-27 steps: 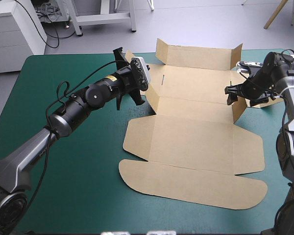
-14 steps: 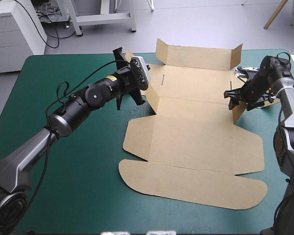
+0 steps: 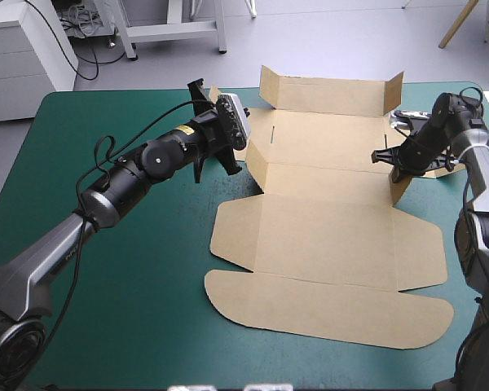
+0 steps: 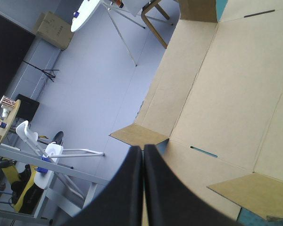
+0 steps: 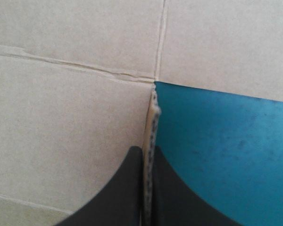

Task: Fold the box

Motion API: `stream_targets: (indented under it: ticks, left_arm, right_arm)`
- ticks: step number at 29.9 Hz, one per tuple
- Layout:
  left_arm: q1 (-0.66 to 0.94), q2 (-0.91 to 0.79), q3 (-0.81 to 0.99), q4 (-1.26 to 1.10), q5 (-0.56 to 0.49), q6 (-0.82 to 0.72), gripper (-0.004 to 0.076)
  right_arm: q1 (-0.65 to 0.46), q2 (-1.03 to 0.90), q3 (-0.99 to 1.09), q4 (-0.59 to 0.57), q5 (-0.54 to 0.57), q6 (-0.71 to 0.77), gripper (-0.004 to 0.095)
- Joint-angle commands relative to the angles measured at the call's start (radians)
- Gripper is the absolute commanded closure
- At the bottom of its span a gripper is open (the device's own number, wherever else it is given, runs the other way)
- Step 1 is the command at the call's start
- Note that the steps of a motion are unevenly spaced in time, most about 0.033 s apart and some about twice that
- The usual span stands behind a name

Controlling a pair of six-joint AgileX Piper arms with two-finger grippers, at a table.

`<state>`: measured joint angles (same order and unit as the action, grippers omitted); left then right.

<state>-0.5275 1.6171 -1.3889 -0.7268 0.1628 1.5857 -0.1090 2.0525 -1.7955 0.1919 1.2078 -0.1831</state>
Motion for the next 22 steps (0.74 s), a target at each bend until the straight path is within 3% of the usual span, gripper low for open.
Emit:
stream_targets:
  ticks: [1, 10, 16, 22]
  left_arm:
    - [-0.006, -0.045, -0.035, -0.028, -0.056, -0.016, 0.0734]
    - [-0.006, -0.055, -0.035, -0.033, -0.066, -0.047, 0.0734]
    - [-0.004, -0.082, -0.035, -0.040, -0.140, -0.168, 0.0734]
    - [0.049, -0.155, -0.035, -0.168, -0.100, -0.202, 0.0734]
  right_arm:
    - [-0.004, -0.057, -0.030, 0.002, -0.004, -0.038, 0.0927]
    - [0.132, -0.057, -0.088, -0.106, -0.004, -0.186, 0.0927]
    - [0.252, -0.051, -0.157, -0.127, -0.004, -0.333, 0.0928]
    - [0.331, -0.045, -0.169, -0.148, -0.004, -0.454, 0.0928]
